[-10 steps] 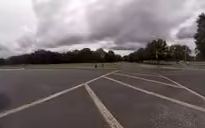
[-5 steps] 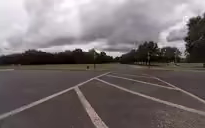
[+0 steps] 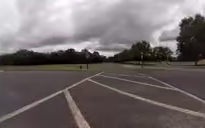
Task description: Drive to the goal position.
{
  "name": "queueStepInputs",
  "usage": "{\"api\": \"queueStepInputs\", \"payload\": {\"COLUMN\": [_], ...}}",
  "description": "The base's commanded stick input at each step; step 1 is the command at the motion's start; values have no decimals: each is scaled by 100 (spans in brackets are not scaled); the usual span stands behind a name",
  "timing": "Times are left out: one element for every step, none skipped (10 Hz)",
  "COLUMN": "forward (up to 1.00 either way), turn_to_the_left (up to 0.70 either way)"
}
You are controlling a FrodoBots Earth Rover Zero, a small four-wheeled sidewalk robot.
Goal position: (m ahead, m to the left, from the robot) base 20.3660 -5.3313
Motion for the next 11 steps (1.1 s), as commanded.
{"api": "queueStepInputs", "payload": {"forward": [70, 70, 70, 70, 70, 70, 70, 70, 70, 62, 45], "turn_to_the_left": [-14, -14, -14, -14, -14, -14, -9, 0, 0, 0, 0]}}
